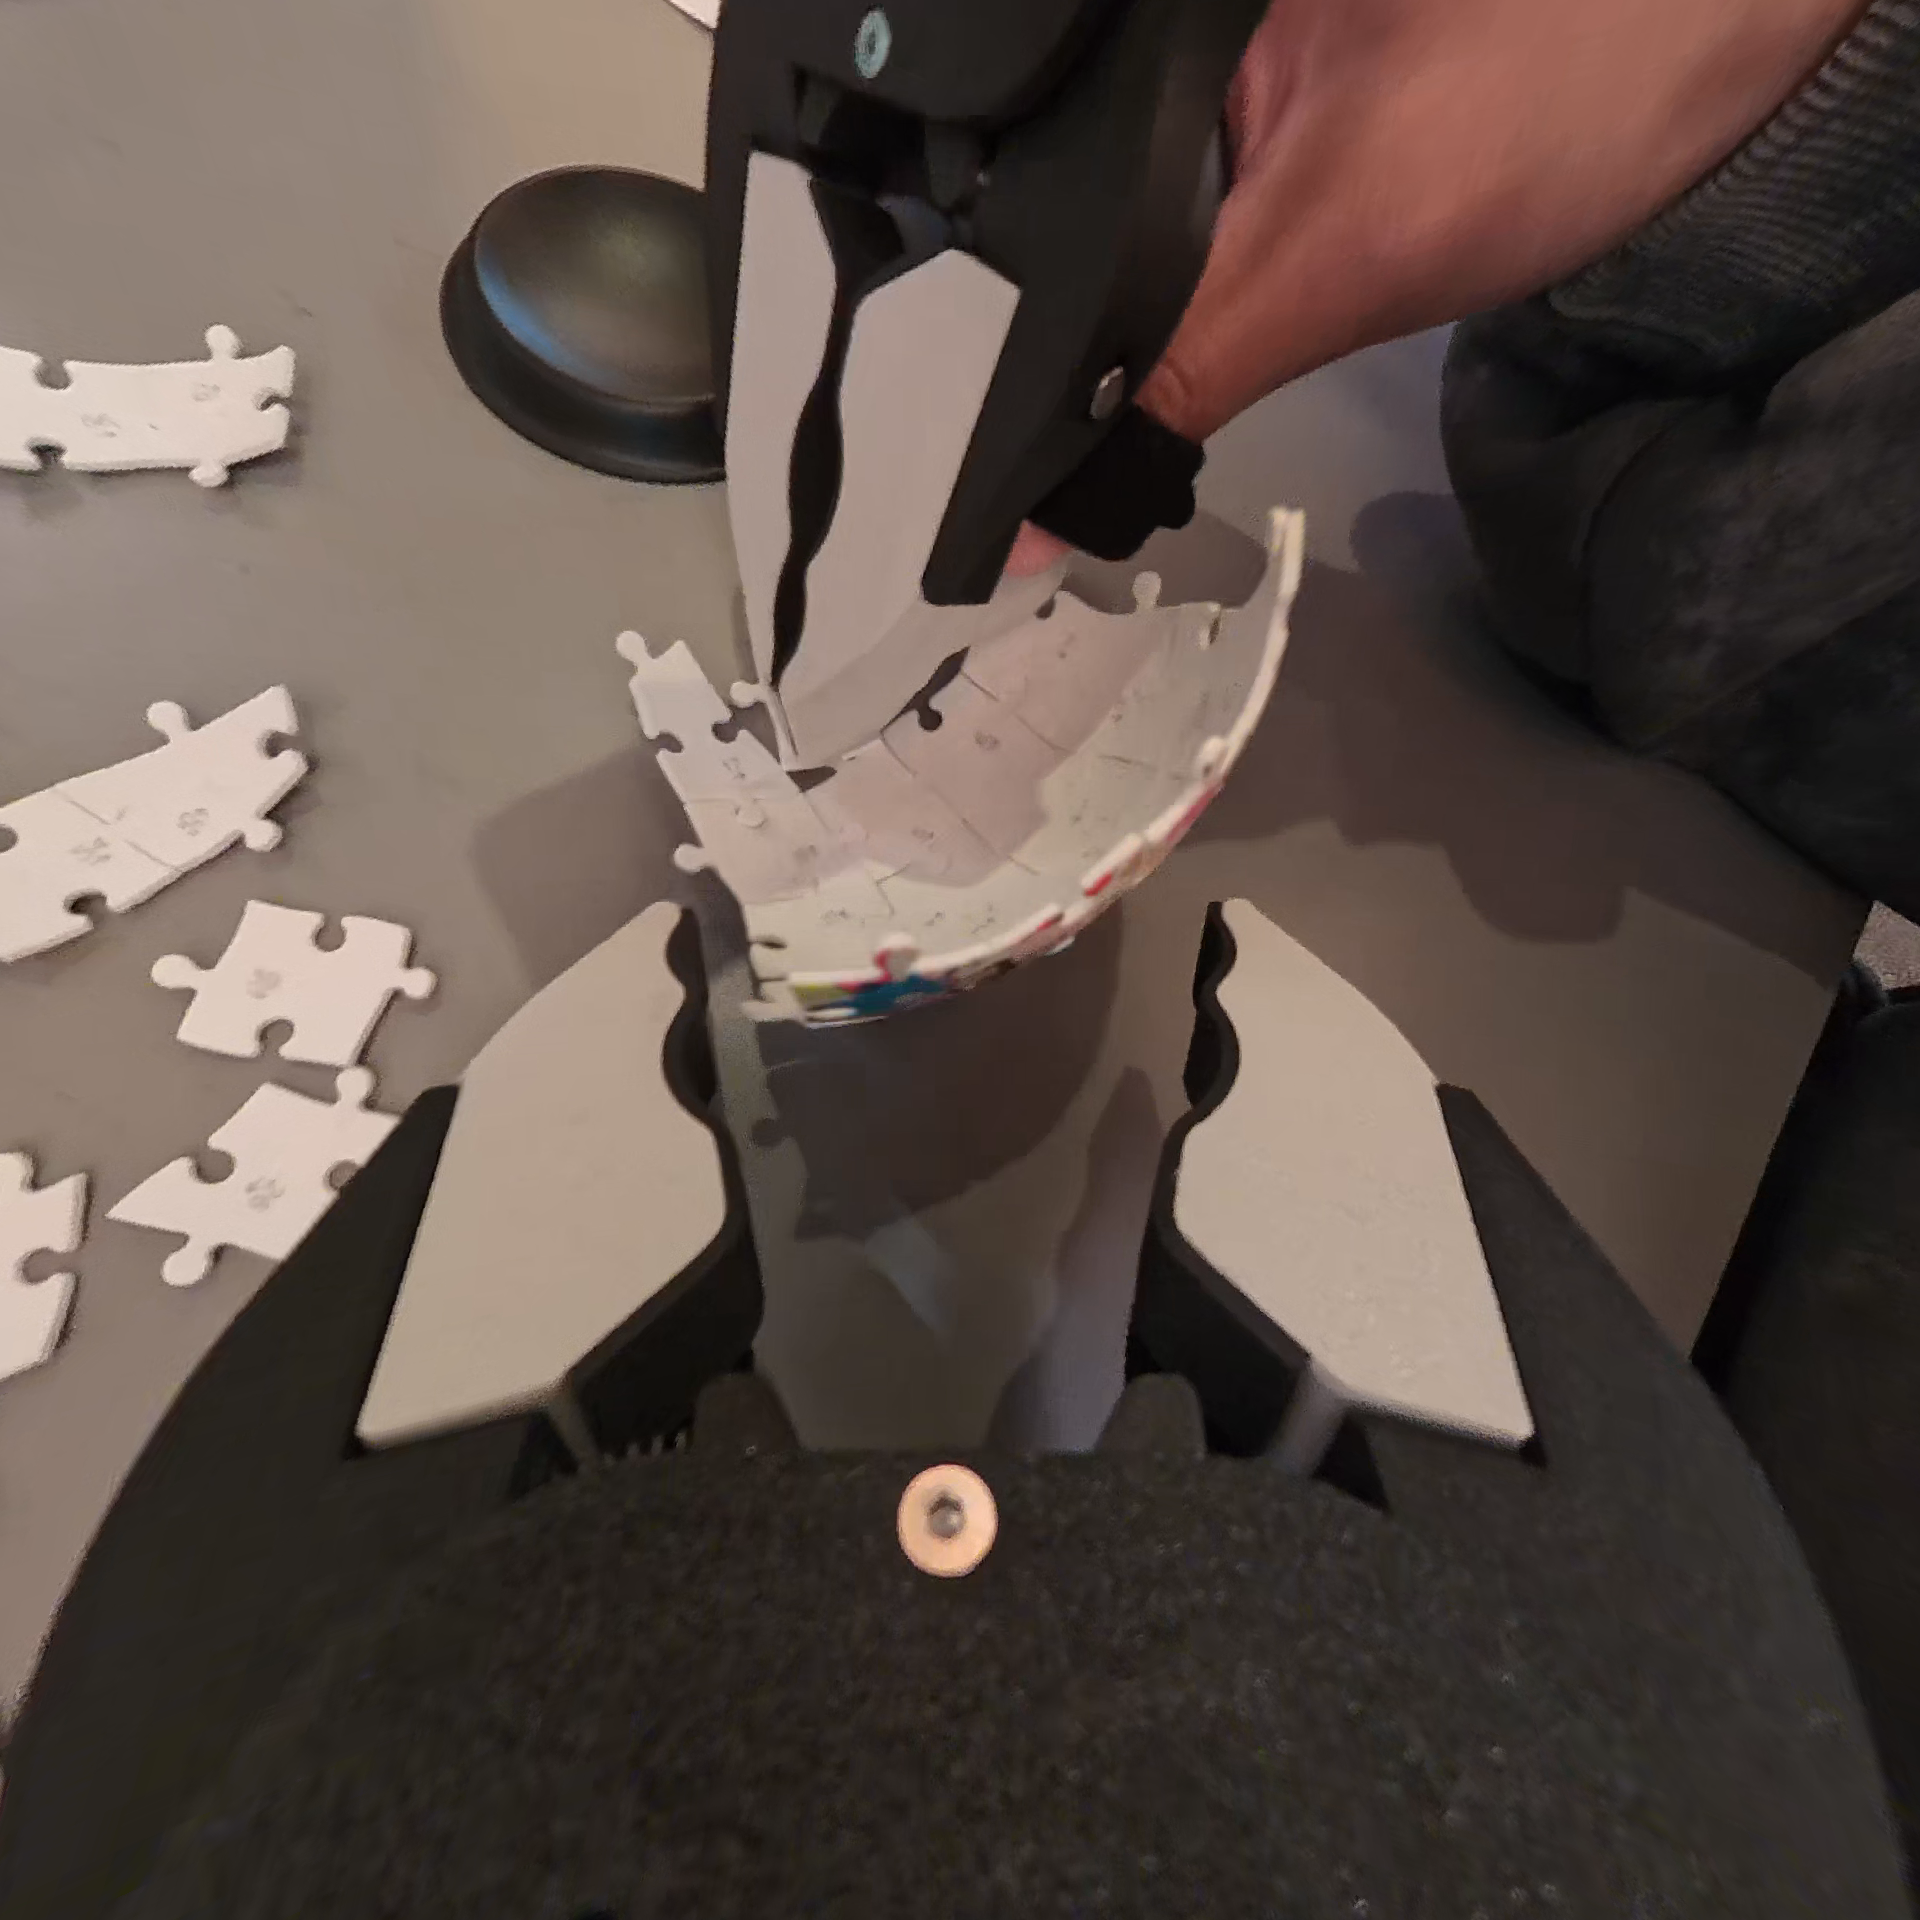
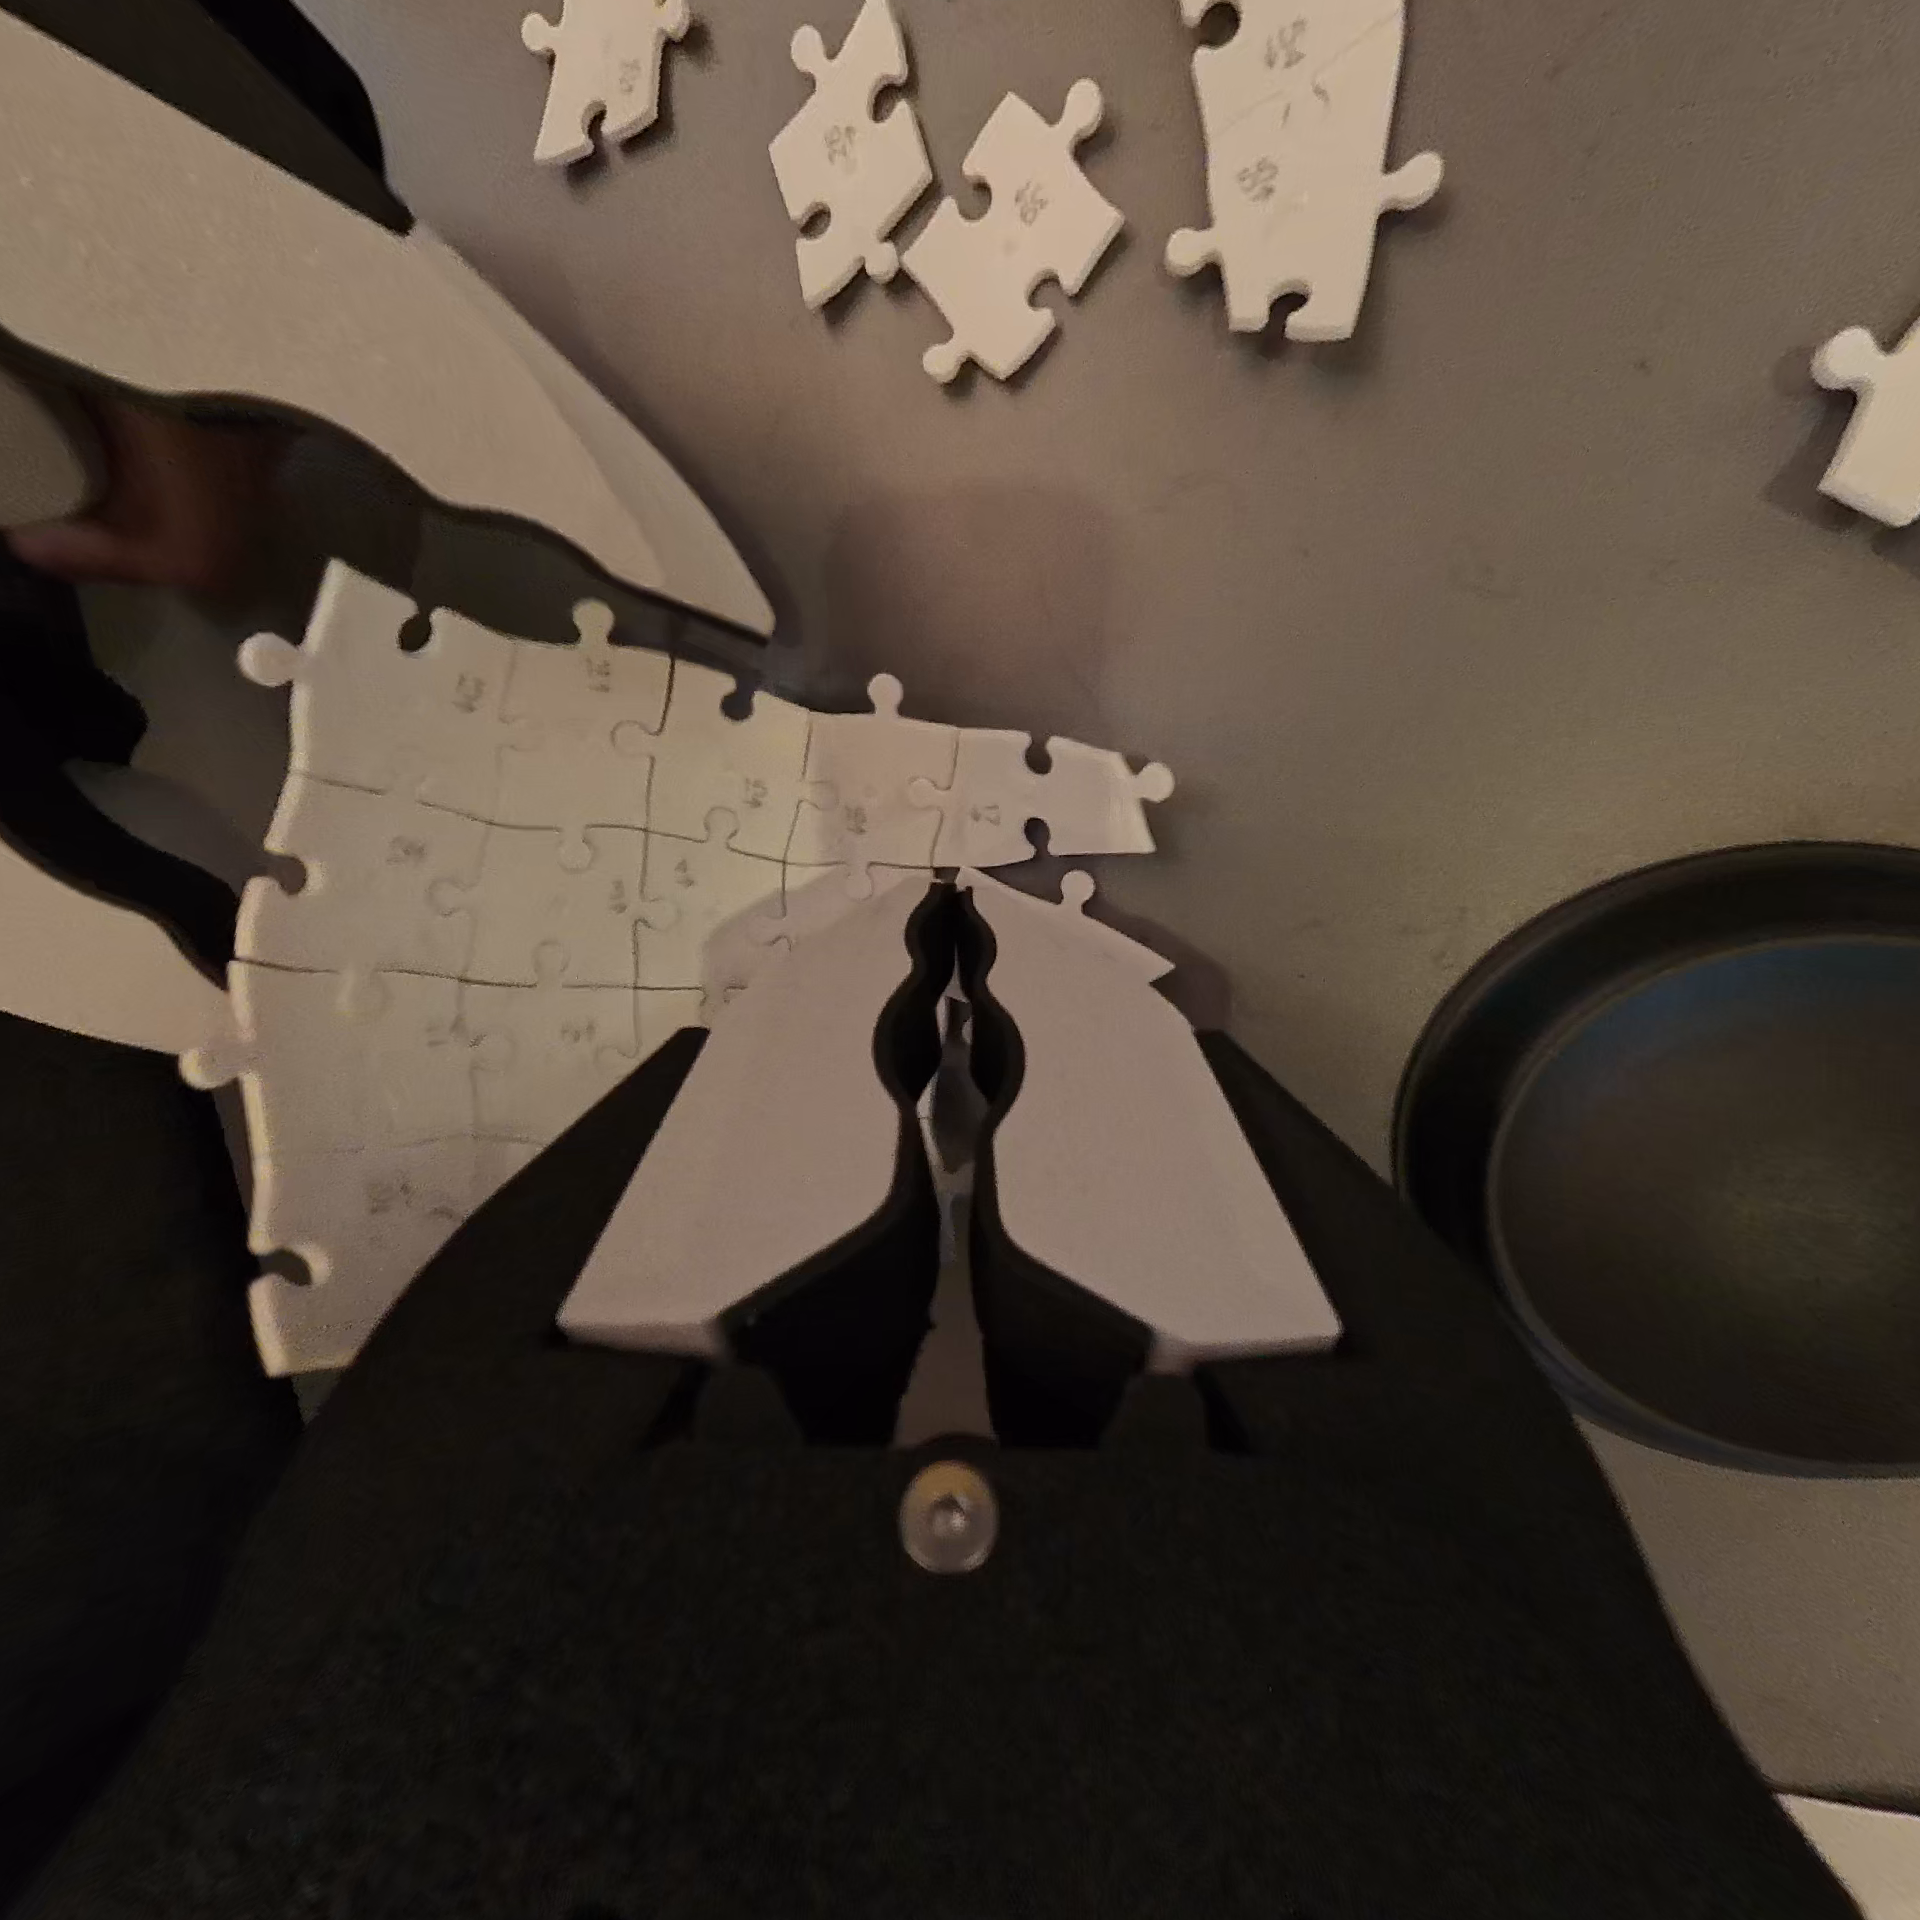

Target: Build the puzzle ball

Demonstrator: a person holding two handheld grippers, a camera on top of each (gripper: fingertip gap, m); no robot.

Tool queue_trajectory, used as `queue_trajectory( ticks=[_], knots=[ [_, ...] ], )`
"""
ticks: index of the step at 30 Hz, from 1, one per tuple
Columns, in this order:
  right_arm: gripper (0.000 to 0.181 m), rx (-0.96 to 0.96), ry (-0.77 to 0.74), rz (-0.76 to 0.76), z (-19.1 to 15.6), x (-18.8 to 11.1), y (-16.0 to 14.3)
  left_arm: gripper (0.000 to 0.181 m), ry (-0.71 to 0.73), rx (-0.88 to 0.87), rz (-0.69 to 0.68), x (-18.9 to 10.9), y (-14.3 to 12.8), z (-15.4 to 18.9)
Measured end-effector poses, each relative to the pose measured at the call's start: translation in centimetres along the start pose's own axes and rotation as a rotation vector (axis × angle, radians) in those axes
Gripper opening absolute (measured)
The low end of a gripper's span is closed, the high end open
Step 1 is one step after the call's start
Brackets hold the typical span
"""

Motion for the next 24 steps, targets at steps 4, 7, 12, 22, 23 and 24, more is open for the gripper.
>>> queue_trajectory(
  ticks=[4, 7, 12, 22, 23, 24],
  knots=[
    [0.000, -0.040, -0.014, -0.022, -0.3, 0.1, 0.1, 0.082, 0.023, 0.001, -0.022, -0.1, -0.8, 0.2],
    [0.000, -0.067, 0.010, -0.035, -0.4, 0.1, 0.1, 0.081, 0.029, 0.022, -0.042, 0.1, -1.0, 0.1],
    [0.000, -0.150, 0.045, -0.065, -0.5, 0.2, 0.2, 0.080, 0.029, -0.029, -0.012, -0.3, -0.5, -1.1],
    [0.000, -0.240, 0.130, -0.081, -0.2, 0.2, 0.2, 0.083, 0.032, -0.059, -0.006, -0.9, -0.2, -2.3],
    [0.000, -0.245, 0.132, -0.080, -0.2, 0.2, 0.2, 0.082, 0.033, -0.063, -0.002, -1.0, -0.1, -2.4],
    [0.000, -0.246, 0.132, -0.081, -0.3, 0.2, 0.2, 0.083, 0.035, -0.067, -0.001, -1.1, -0.1, -2.6]
  ],
)
Point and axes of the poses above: each gripper's, where its closed fingertips meet, x out along the fingers, y out of its top, z = x × y across the jaws, the point moved 7 cm from there along -x, back along the fingers, and after that the axes turned 14 degrees about z, right-handed, at the moved point
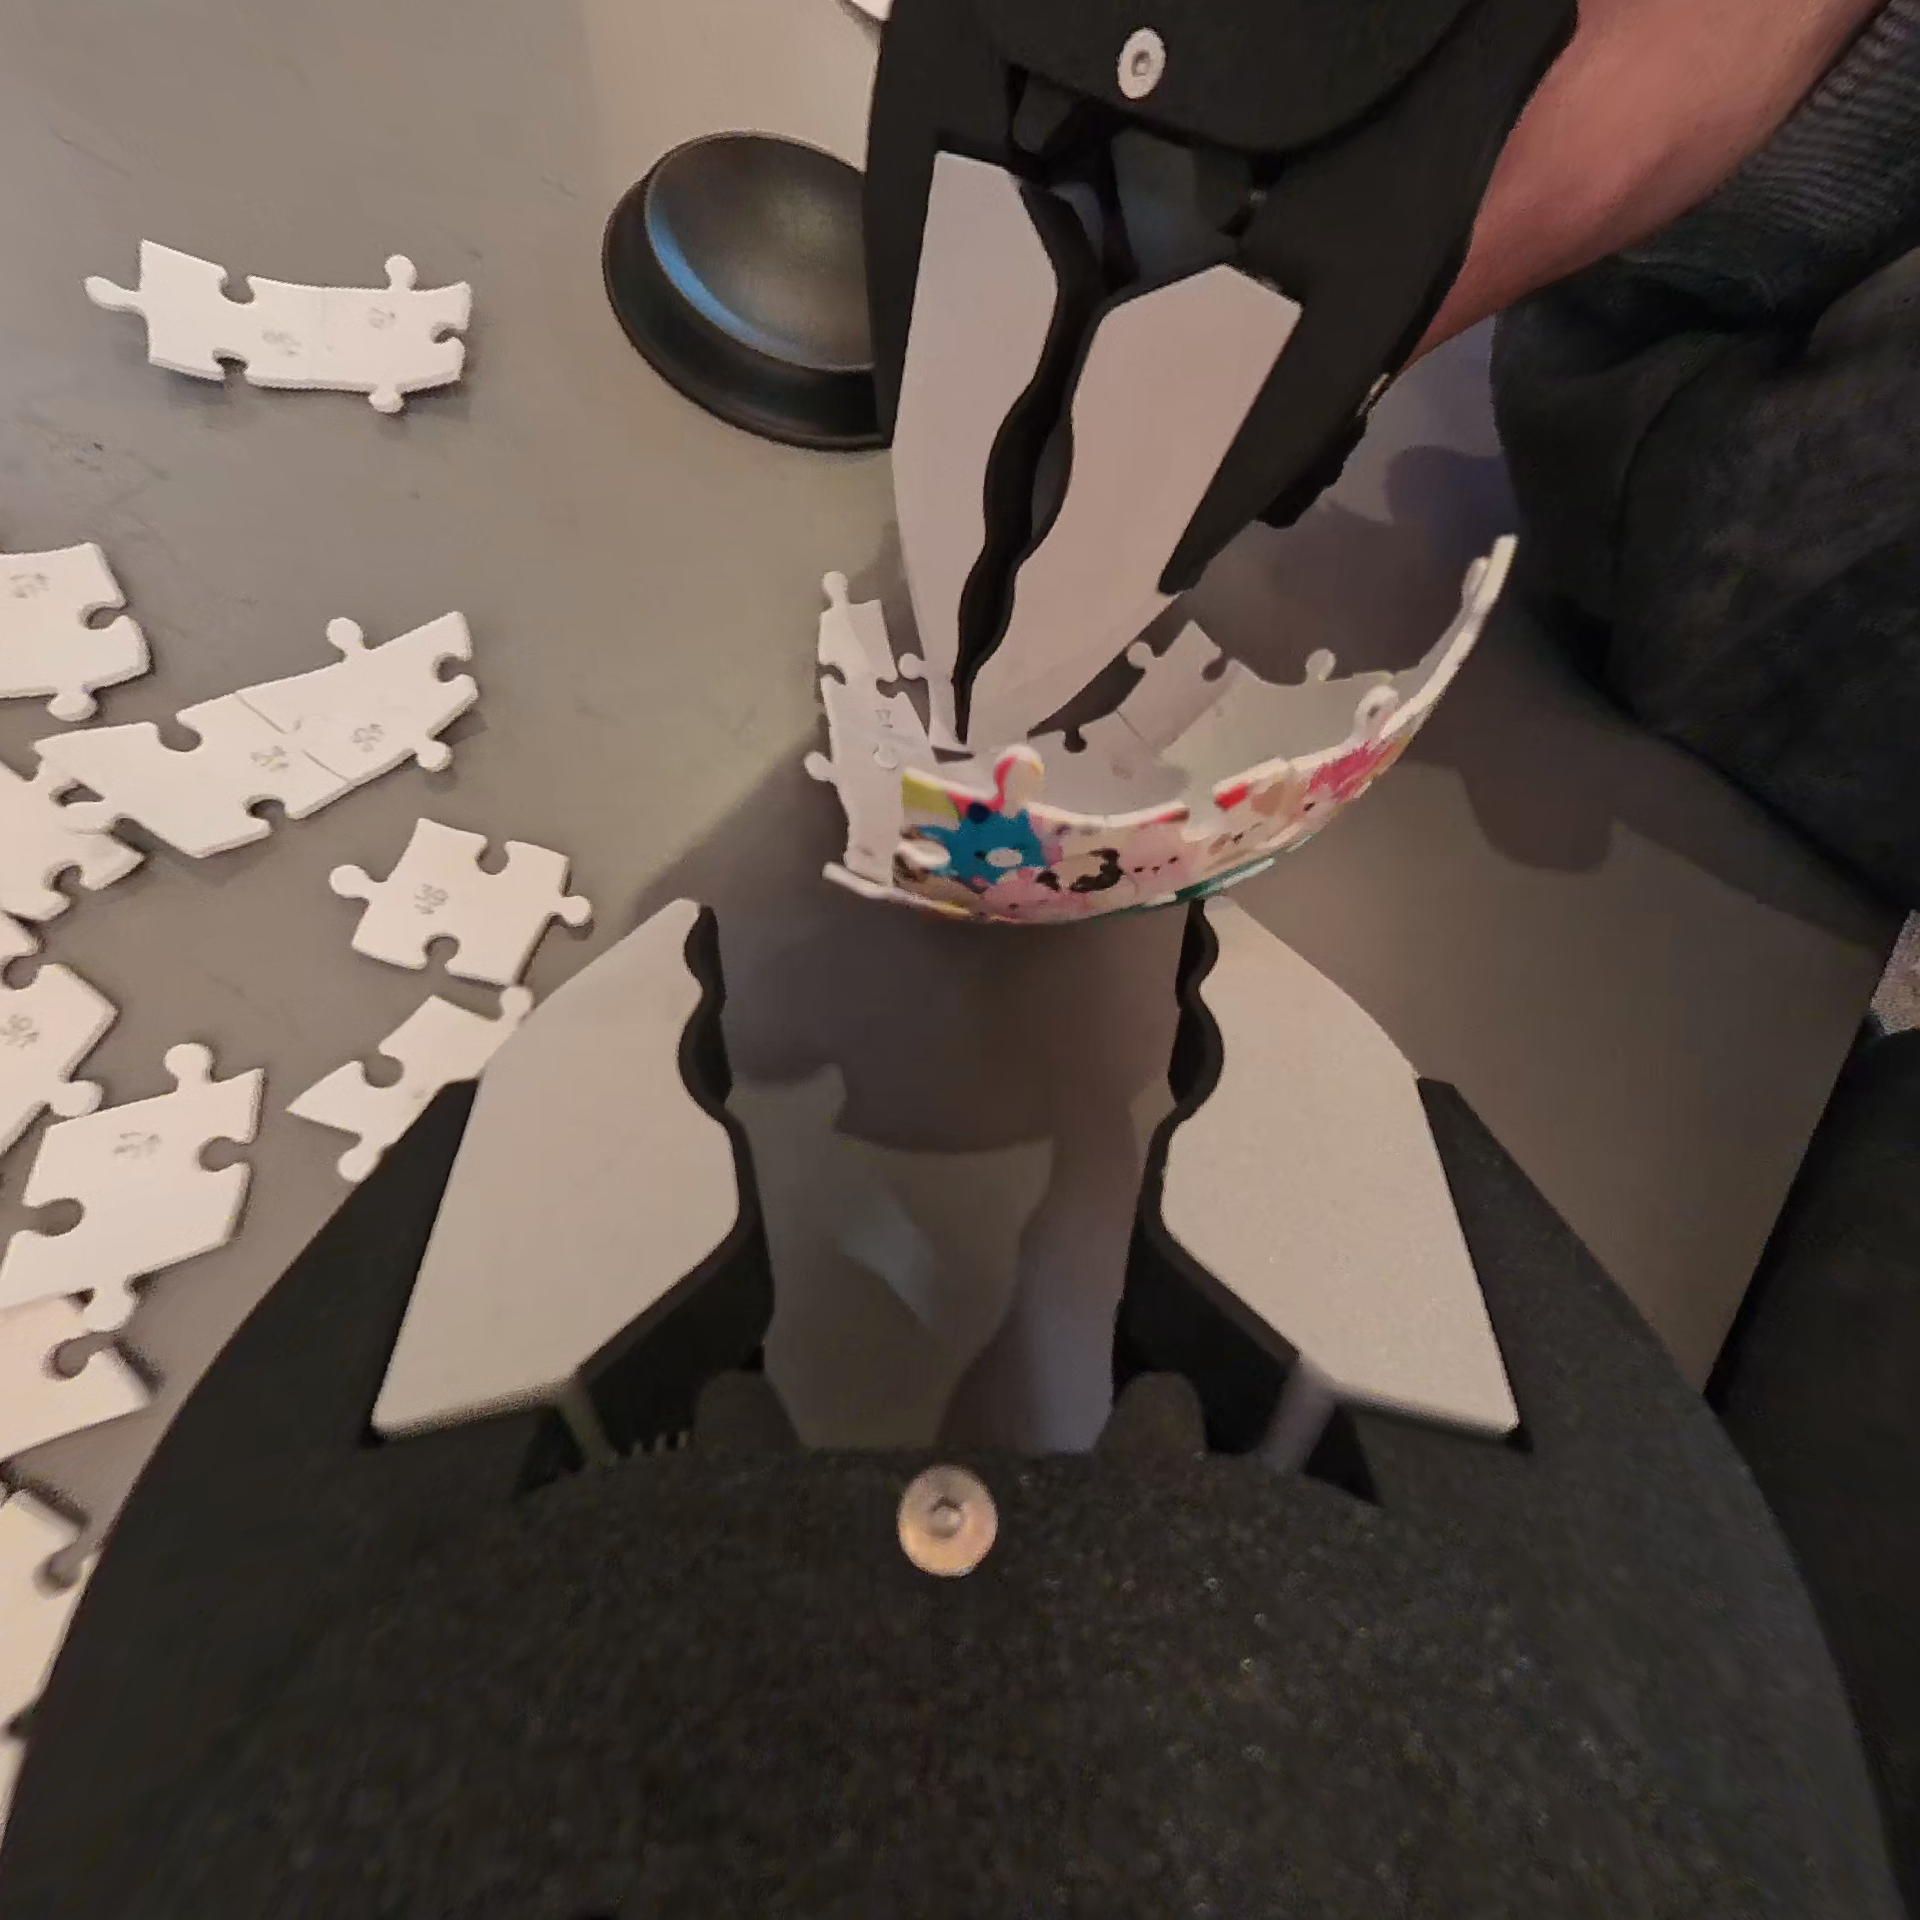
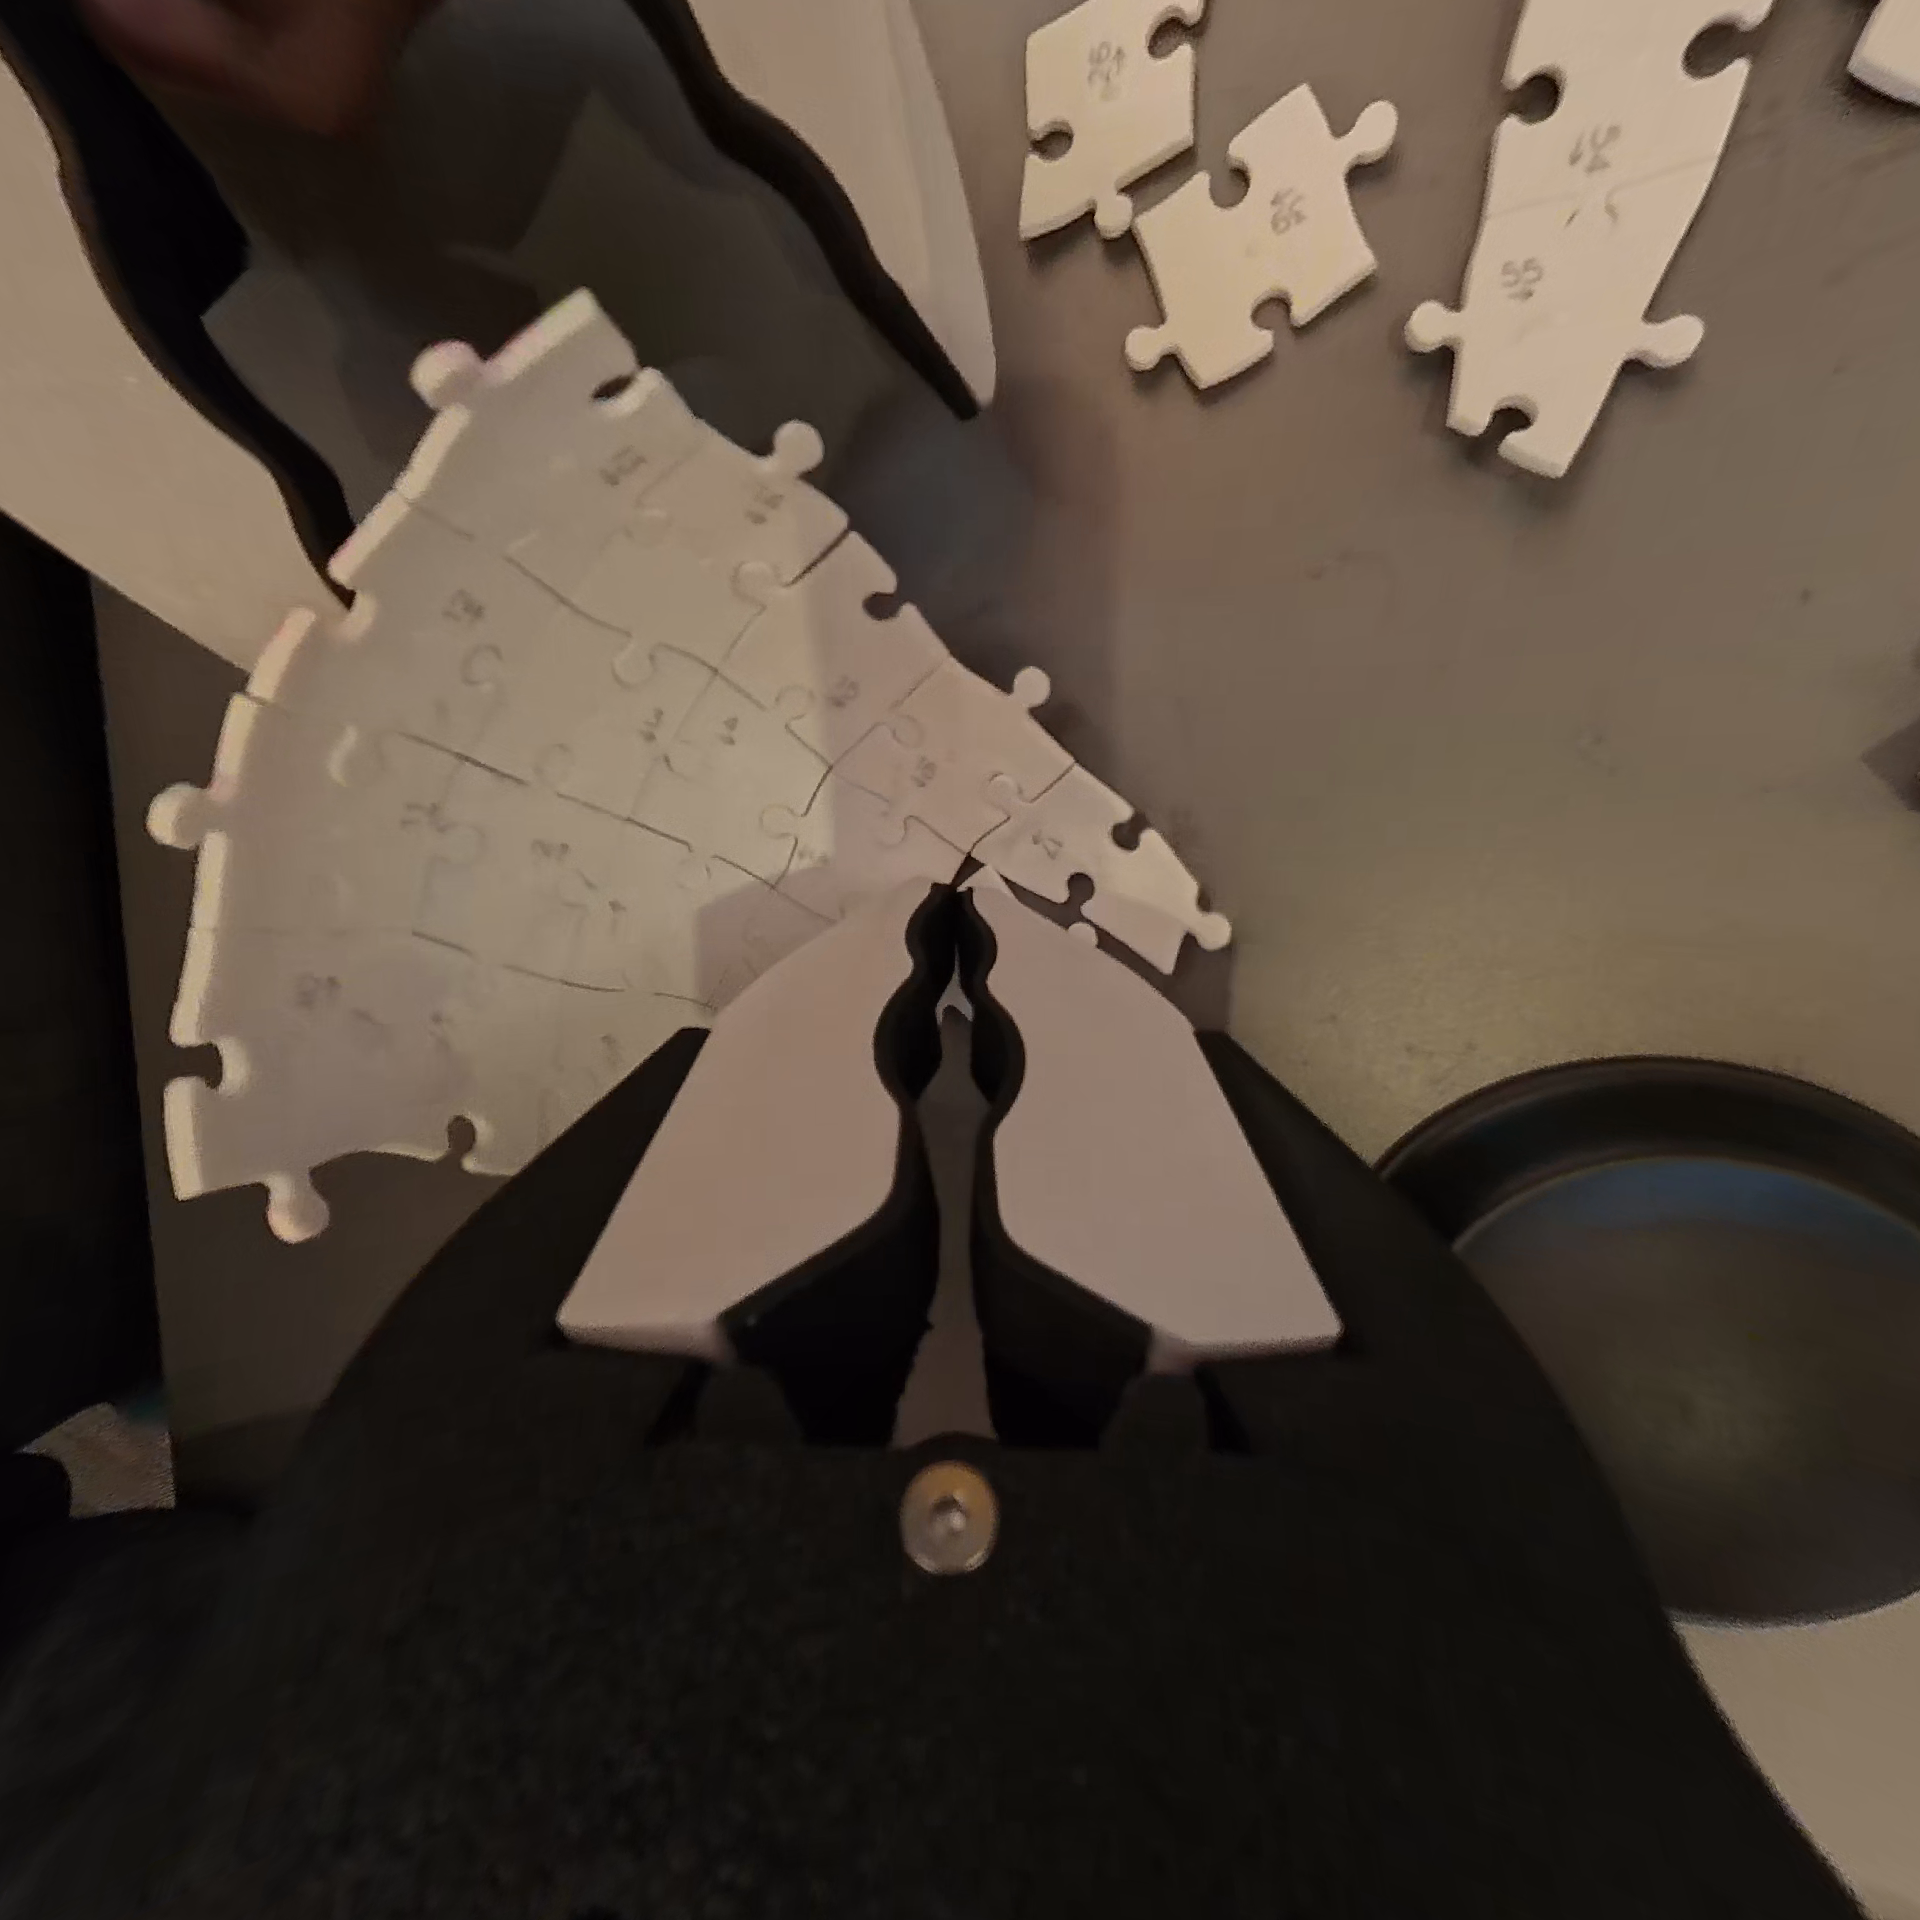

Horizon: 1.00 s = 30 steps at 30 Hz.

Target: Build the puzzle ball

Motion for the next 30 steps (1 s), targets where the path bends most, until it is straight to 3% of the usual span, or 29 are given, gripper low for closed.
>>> queue_trajectory(
  ticks=[13, 23, 30],
  knots=[
    [0.000, 0.049, -0.003, 0.086, 0.2, -0.2, -0.5, 0.079, -0.006, -0.023, 0.007, -0.1, 0.0, -0.6],
    [0.000, -0.051, -0.039, 0.058, -0.3, -0.1, -0.3, 0.076, 0.030, -0.045, 0.028, -0.3, 0.4, -1.6],
    [0.000, -0.016, -0.063, 0.045, -0.4, 0.1, -0.2, 0.085, -0.032, 0.012, 0.058, -1.4, -0.2, 0.7]
  ],
)
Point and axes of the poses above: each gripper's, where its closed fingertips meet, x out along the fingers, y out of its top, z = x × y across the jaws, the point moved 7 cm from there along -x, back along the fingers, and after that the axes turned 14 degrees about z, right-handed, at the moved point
